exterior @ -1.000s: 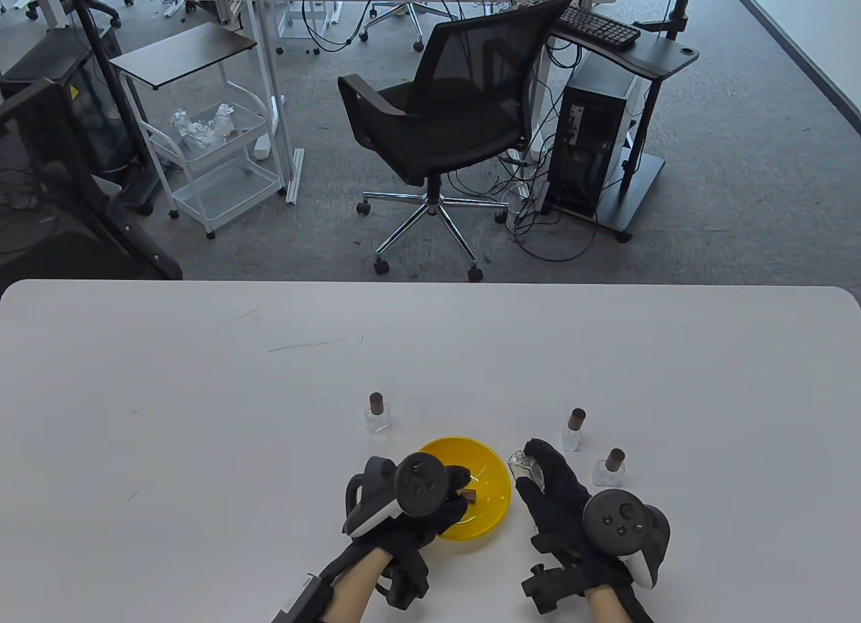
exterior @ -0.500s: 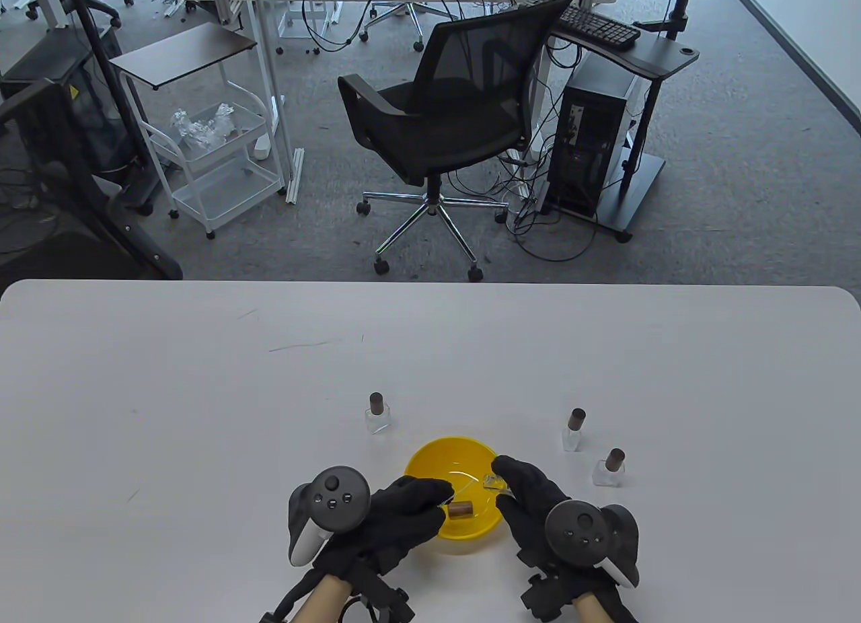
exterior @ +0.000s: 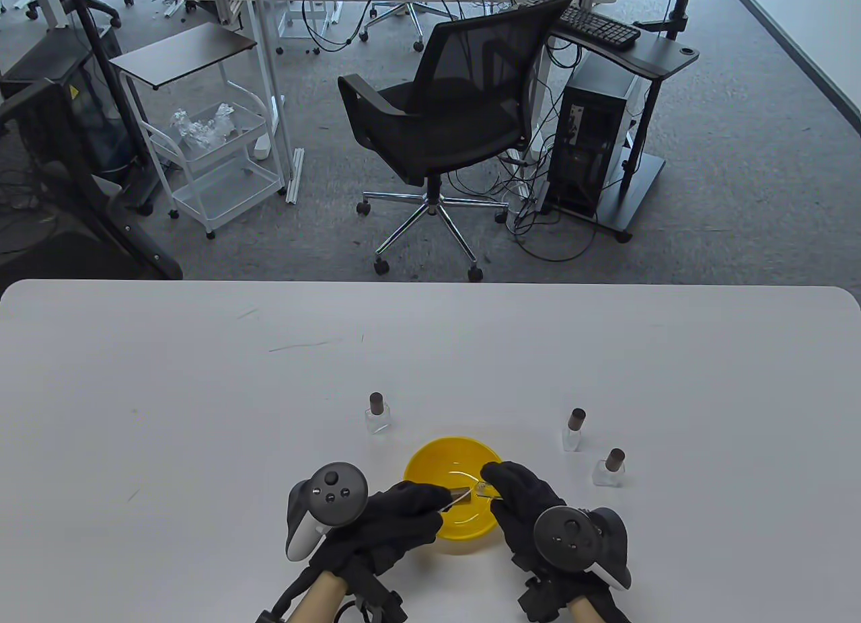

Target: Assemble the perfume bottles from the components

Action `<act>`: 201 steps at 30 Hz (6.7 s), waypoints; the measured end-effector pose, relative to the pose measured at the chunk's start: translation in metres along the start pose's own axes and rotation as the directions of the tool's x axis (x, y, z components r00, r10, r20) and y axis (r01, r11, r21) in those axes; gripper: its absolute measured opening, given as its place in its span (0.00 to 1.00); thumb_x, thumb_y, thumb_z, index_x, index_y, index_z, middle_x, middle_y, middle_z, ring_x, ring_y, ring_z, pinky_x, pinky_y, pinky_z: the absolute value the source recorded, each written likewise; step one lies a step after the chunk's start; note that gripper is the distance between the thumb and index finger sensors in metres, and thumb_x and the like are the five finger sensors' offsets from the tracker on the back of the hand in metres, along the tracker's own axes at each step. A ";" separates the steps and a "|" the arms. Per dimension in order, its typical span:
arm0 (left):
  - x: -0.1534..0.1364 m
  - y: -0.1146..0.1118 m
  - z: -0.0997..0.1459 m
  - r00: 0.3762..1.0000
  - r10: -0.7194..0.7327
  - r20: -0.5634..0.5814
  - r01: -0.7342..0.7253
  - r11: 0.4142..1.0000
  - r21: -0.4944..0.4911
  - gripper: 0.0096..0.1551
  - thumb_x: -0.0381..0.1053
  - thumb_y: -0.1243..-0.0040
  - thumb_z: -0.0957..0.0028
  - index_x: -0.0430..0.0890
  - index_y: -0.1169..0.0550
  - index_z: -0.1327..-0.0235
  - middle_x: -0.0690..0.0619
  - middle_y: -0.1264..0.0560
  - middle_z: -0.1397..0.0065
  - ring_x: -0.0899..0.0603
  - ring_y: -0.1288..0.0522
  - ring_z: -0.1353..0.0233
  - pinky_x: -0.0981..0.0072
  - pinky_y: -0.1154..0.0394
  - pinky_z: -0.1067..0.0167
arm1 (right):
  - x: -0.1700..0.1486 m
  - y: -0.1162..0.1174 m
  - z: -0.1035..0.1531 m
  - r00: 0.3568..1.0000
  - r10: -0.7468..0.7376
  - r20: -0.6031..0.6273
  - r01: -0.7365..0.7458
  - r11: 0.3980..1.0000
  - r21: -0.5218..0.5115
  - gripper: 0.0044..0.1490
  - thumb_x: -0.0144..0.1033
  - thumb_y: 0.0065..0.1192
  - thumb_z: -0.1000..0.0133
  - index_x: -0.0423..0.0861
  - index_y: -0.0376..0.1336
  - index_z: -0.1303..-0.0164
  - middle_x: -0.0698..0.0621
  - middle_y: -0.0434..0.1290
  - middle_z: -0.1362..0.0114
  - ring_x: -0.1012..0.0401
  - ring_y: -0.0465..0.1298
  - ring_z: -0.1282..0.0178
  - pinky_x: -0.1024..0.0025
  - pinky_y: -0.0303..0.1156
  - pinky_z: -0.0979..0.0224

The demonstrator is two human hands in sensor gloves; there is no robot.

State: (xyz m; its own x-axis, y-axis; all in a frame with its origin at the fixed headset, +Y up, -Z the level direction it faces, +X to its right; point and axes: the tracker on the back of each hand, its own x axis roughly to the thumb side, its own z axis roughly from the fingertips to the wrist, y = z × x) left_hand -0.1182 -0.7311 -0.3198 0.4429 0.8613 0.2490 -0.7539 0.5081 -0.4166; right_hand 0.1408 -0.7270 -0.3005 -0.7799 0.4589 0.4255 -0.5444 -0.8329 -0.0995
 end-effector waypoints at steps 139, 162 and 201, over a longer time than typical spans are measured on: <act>-0.001 -0.013 0.006 0.953 0.301 0.044 -0.304 0.933 0.191 0.16 0.45 0.29 0.50 0.60 0.15 0.50 0.59 0.20 0.38 0.43 0.19 0.38 0.57 0.20 0.41 | 0.004 0.011 0.001 0.709 -0.683 -0.176 0.692 0.722 -0.016 0.33 0.40 0.63 0.36 0.43 0.57 0.23 0.45 0.75 0.33 0.47 0.78 0.45 0.63 0.76 0.46; 0.008 -0.016 0.006 0.993 0.101 0.059 -0.110 0.978 0.178 0.25 0.48 0.36 0.46 0.46 0.20 0.36 0.42 0.17 0.41 0.40 0.16 0.47 0.57 0.18 0.49 | 0.001 0.012 0.002 0.693 -0.697 -0.183 0.703 0.710 -0.043 0.33 0.41 0.59 0.34 0.39 0.56 0.23 0.44 0.75 0.33 0.47 0.79 0.45 0.64 0.77 0.47; 0.019 -0.037 -0.019 0.928 -0.366 -0.072 0.372 0.923 0.096 0.29 0.52 0.35 0.45 0.49 0.23 0.29 0.43 0.24 0.29 0.35 0.23 0.33 0.48 0.25 0.37 | -0.035 -0.013 0.006 0.594 -0.774 -0.218 0.737 0.633 -0.238 0.32 0.41 0.55 0.32 0.37 0.56 0.23 0.43 0.75 0.35 0.48 0.80 0.49 0.68 0.78 0.51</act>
State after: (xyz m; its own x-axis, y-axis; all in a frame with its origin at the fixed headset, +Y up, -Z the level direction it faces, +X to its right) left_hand -0.0727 -0.7332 -0.3164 0.7220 0.6133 0.3202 -0.5781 0.7890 -0.2080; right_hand 0.1768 -0.7346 -0.3083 -0.1093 0.9850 0.1335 -0.9927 -0.1150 0.0361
